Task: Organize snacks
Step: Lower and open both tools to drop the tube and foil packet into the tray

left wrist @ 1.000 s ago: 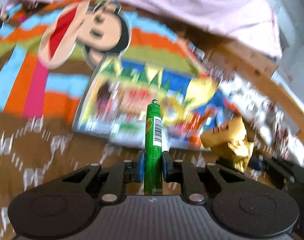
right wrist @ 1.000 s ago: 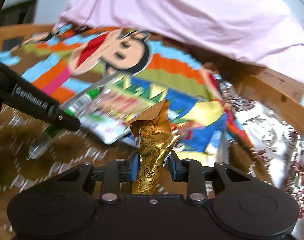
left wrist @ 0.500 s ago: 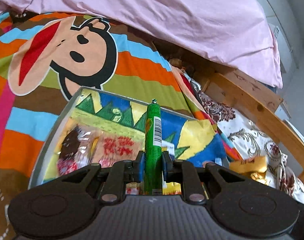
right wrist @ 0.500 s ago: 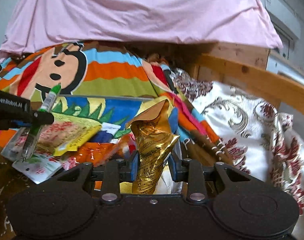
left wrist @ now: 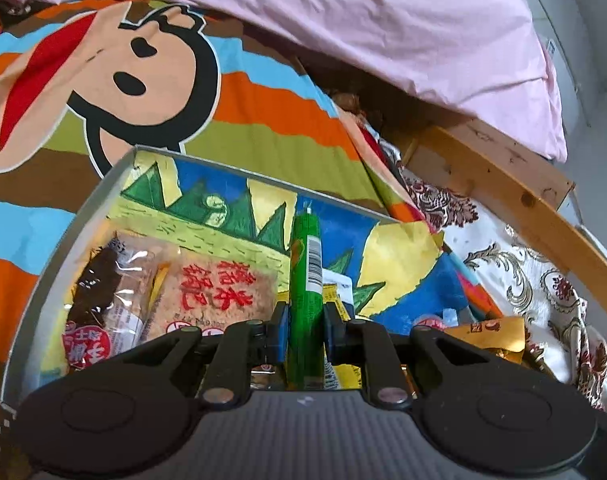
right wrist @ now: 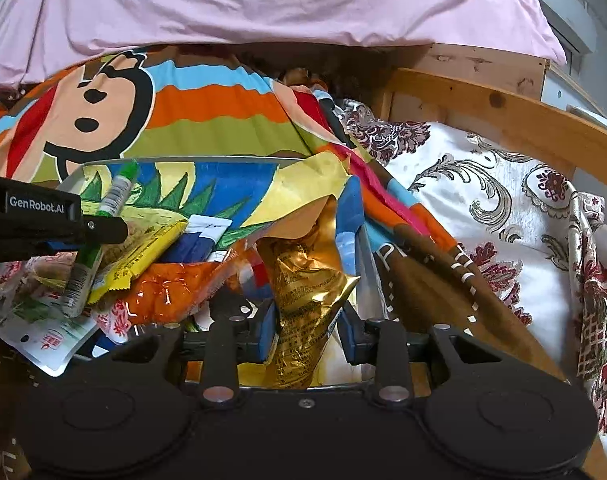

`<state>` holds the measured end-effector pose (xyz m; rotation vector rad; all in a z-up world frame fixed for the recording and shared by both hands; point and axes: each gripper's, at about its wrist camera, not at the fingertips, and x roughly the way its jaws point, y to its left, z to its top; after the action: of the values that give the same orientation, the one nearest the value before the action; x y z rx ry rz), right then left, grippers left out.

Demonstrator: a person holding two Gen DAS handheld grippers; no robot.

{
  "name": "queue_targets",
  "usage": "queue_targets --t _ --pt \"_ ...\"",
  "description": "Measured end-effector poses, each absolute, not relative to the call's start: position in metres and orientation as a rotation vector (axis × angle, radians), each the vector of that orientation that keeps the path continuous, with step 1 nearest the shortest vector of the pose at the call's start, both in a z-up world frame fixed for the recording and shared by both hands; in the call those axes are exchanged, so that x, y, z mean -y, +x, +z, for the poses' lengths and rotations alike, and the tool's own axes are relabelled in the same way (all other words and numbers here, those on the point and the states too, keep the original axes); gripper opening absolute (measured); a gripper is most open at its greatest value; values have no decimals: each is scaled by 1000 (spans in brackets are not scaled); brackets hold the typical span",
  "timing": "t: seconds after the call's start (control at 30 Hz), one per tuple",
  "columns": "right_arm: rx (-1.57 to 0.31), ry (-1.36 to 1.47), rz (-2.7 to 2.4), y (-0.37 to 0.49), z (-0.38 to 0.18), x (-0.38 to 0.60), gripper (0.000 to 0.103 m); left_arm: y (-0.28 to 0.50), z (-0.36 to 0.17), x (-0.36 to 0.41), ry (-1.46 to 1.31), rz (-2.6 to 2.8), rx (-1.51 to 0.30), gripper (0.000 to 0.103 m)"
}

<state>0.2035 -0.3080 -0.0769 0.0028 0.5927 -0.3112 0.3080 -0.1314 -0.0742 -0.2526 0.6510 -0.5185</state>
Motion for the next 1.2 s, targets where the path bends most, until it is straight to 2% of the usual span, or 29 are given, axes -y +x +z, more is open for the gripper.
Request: queue_targets --t 0.3,0.4,0.47,0.7,0.87,0.93,1.2 --pt "-599 -23 -330 206 -80 306 43 313 -81 133 -255 -523 -671 20" --pt "-599 -21 -338 205 -80 308 49 314 -81 133 -262 -529 -675 29" --pt "-590 -22 -344 204 -78 309 58 312 -81 134 -260 -530 -672 35" --pt "-546 -28 -339 197 -65 309 69 302 -75 140 -230 -533 -651 55" --pt "-478 -20 -340 184 -45 310 83 292 -66 139 -226 -526 -640 66" --pt "-444 -12 -339 176 -36 311 87 285 -60 138 -225 -519 -628 73" --pt "-322 35 -348 138 1 319 96 249 -26 135 -169 -490 -548 90"
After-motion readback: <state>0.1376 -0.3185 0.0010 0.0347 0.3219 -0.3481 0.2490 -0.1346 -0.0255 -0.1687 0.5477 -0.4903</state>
